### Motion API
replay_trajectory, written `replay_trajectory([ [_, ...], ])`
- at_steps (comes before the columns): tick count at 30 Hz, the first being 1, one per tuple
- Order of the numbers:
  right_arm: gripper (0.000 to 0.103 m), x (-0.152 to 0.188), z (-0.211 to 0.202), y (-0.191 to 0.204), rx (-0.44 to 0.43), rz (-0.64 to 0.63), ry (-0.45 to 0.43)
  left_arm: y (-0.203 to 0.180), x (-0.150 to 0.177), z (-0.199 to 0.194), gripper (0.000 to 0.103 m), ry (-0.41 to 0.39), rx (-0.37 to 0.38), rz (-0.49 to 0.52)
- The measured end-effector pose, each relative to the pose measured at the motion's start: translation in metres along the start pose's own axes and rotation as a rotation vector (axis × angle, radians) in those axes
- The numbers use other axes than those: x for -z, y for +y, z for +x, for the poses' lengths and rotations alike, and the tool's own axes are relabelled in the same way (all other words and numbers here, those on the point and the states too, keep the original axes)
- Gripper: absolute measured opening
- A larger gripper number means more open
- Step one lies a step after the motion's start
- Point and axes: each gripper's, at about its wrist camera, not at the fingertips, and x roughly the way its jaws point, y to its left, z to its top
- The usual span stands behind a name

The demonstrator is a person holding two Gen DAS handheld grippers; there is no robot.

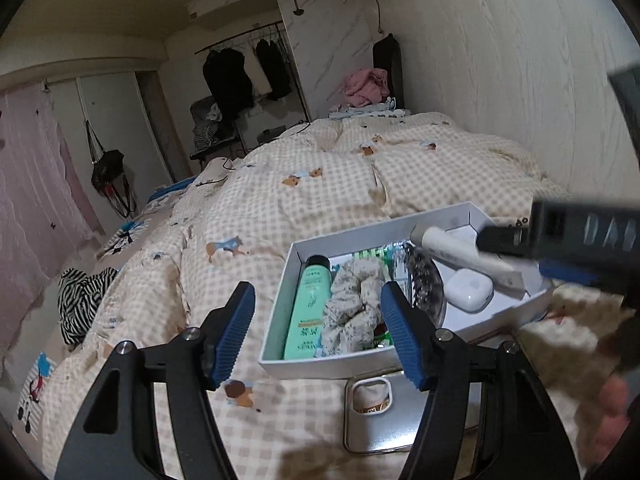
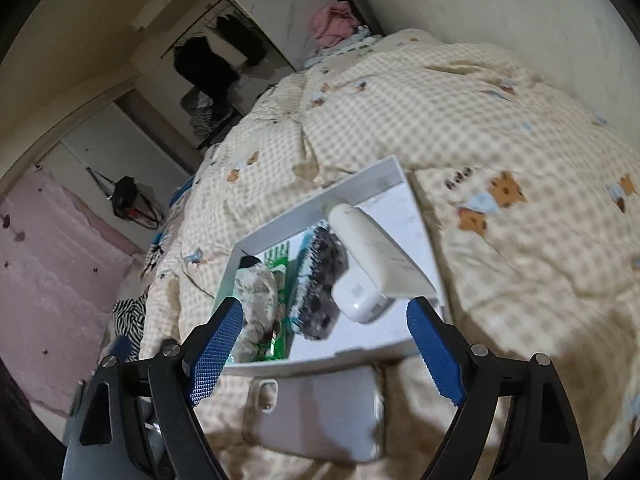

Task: Organize objects

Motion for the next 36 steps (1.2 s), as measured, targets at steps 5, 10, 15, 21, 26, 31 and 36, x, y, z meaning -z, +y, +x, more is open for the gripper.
replay_trajectory([
  [5, 0.086, 0.004, -0.006, 0.001, -0.005, -0.055, -0.049, 0.001, 0.010, 0.000, 0.066, -0.003, 0.018, -0.019],
  [10, 0.086, 0.017, -0.005, 0.007, -0.034, -0.139, -0.050, 0.003, 0.007, -0.017, 0.066, -0.047, 0.080, 0.023],
  [15, 0.086, 0.016, -0.007, -0.001, -0.020, -0.191, 0.019, 0.030, 0.009, -0.013, 0.070, 0.033, 0.117, -0.022],
  [21, 0.085, 0.018, -0.002, -0.019, -0.076, -0.162, 0.159, 0.064, 0.026, -0.003, 0.070, 0.145, 0.230, -0.169],
  [26, 0.056, 0.015, 0.017, -0.040, -0.125, -0.077, 0.254, 0.062, 0.037, -0.002, 0.070, 0.187, 0.315, -0.227],
  [31, 0.045, 0.016, 0.039, -0.051, -0.078, -0.060, 0.350, 0.057, 0.042, -0.003, 0.070, 0.183, 0.328, -0.216],
  [36, 0.044, 0.016, 0.051, -0.050, -0.089, -0.054, 0.382, 0.056, 0.043, 0.002, 0.070, 0.196, 0.335, -0.220],
])
